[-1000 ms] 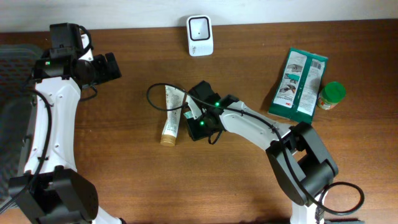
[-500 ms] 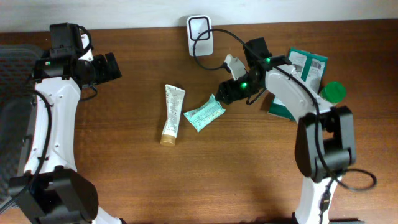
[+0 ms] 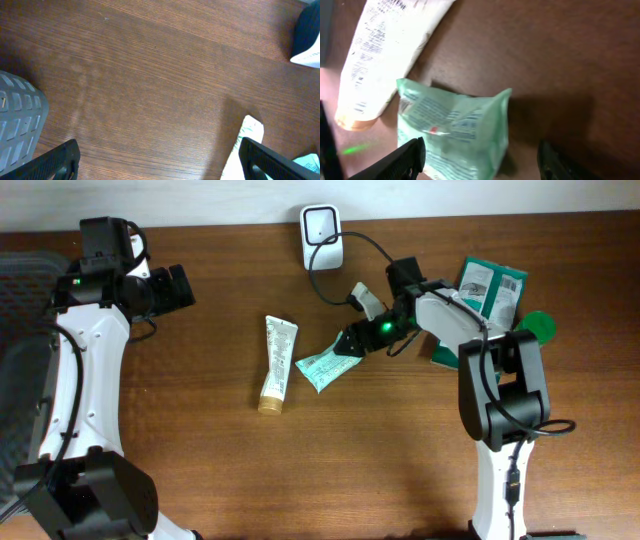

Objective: Scan the item barcode
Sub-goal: 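Lift the wipes pack and carry it up toward the scanner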

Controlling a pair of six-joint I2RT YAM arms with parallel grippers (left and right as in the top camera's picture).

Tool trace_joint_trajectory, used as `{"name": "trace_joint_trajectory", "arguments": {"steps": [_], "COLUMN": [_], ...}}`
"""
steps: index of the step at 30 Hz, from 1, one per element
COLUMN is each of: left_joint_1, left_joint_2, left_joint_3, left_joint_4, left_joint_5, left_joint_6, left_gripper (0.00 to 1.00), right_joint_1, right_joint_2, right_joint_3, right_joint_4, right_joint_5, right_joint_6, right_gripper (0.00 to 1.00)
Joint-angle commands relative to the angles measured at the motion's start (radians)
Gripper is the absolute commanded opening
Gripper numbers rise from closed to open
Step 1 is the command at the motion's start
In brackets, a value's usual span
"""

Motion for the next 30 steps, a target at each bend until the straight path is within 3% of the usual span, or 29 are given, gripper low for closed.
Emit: {"name": "trace_joint_trajectory", "arguments": {"steps": [1, 3, 8, 13, 17, 22, 26, 30], "left_joint_1": [0.003, 0.003, 0.003, 0.003, 0.003, 0.003, 0.003, 0.003], "left_joint_2": [-0.009, -0.009, -0.009, -0.009, -0.009, -0.009, -0.009, -0.009], "left_joint_3": [0.007, 0.007, 0.007, 0.007, 0.007, 0.007, 0.007, 0.007], "left_joint_4": [0.002, 0.002, 0.002, 0.002, 0.002, 0.002, 0.002, 0.002], "left_joint_5": [0.0, 0.0, 0.0, 0.0, 0.0, 0.0, 0.0, 0.0], "left_joint_6": [0.005, 0.005, 0.005, 0.005, 0.005, 0.005, 0.005, 0.005], "left_gripper": [0.99, 0.99, 0.99, 0.99, 0.99, 0.99, 0.99, 0.99], "right_joint_1": [0.039, 0.053, 0.064, 0.064, 0.055, 0.028, -0.018, -0.058], "right_joint_2": [0.034, 0.034, 0.034, 0.034, 0.033, 0.005, -0.093, -0.203], "right_joint_3": [0.005, 0.002, -0.044, -0.05, -0.05, -0.047, -0.01, 0.029], "right_joint_4": [-0.042, -0.072, -0.056, -0.026, -0.016, -0.029, -0.111, -0.175], "right_joint_5": [-0.011, 0.003, 0.045, 0.013, -0.023, -0.059, -0.117, -0.214], "right_joint_6": [-0.012, -0.009, 0.104, 0.13, 0.13, 0.13, 0.13, 0.13], "right_gripper": [0.69, 0.64, 0.4, 0.32, 0.16, 0.12, 0.04, 0.04]}}
